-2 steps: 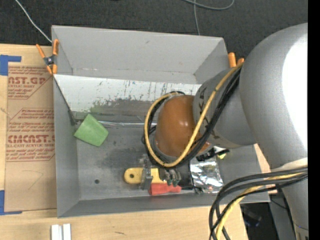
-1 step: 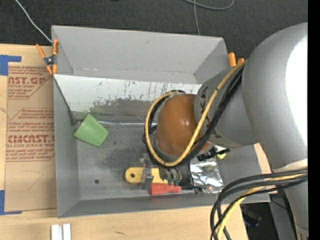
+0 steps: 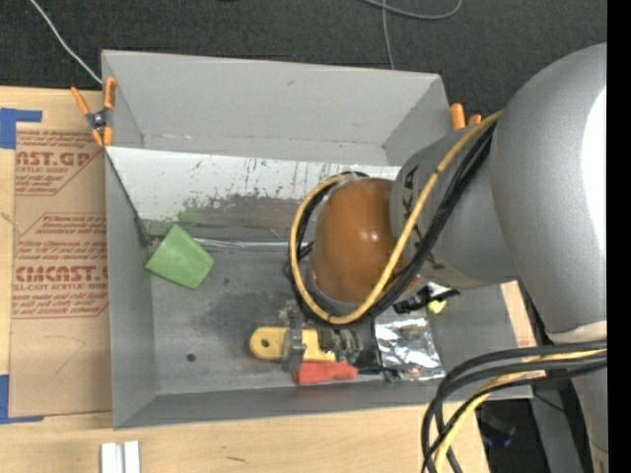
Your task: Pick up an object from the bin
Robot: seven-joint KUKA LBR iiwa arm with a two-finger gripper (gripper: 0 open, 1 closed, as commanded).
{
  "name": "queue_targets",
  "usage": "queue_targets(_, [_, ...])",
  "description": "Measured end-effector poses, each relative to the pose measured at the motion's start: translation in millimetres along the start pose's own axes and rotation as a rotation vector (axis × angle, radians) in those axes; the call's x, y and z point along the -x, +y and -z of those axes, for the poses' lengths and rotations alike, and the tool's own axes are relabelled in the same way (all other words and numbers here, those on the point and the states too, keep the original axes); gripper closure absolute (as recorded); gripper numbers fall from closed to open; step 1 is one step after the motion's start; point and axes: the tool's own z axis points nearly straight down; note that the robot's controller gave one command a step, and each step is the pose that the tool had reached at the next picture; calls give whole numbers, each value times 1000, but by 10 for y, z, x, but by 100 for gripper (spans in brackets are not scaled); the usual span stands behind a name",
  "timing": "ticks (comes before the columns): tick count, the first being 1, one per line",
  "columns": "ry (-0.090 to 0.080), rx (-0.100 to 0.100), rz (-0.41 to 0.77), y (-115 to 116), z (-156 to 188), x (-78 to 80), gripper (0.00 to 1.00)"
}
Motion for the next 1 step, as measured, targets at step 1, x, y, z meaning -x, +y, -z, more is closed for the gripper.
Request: queue_targets(1, [-3, 1, 0, 4, 202, 8, 100])
